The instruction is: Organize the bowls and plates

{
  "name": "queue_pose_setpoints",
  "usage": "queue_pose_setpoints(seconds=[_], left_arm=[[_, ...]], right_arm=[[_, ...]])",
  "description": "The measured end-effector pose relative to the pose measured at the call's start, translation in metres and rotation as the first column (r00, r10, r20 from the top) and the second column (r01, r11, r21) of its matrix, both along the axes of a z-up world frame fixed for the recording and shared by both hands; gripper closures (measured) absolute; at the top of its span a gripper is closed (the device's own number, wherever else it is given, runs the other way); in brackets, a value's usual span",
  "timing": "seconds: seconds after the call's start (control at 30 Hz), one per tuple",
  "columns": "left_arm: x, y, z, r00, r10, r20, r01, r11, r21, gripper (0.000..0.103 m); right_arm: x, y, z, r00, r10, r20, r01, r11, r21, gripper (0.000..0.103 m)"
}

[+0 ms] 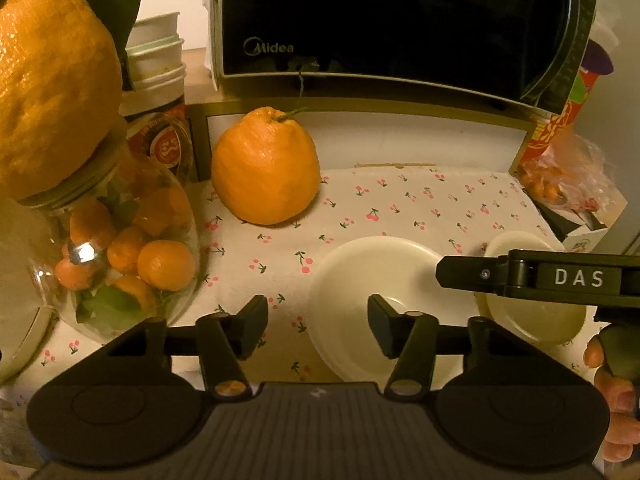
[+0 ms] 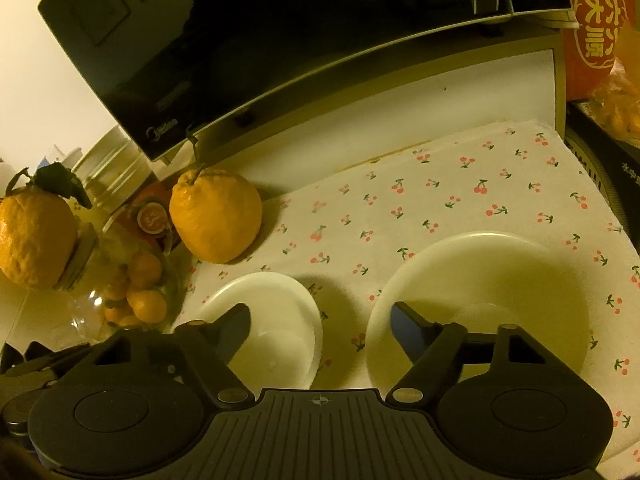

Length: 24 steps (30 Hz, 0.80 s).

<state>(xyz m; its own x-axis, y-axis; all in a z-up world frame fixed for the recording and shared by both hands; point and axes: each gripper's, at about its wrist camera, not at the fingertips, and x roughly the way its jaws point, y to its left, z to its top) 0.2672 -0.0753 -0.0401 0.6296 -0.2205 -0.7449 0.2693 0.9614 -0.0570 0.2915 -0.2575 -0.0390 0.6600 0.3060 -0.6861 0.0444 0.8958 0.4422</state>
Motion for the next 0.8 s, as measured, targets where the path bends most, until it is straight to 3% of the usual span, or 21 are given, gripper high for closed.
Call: queue_pose_setpoints(seconds=[0.3,0.57,0.8], left_arm=[[-0.003,-0.005,-0.001,0.999,-0.030,-0.022,0.030,1.000,0.002,0.069],[-0.001,-0.003,-0.003,0.999,-0.010,-0.034,0.010,1.000,0.004,0.069],[-0.002,0.000,-0.005,0.999,0.009,-0.039,-0.010,1.000,-0.007,0.070]], right_arm=[[-0.002,0.001,-0.003,1.000,0.018,-0.019,-0.018,1.000,0.001,0.062],[-0.005,-0.007,0.002,1.000,0.001,-0.005,-0.001,1.000,0.015,0.065],[-0.008,-0.007,0.012,0.999,0.010,0.041,-0.012,0.999,0.051,0.060]])
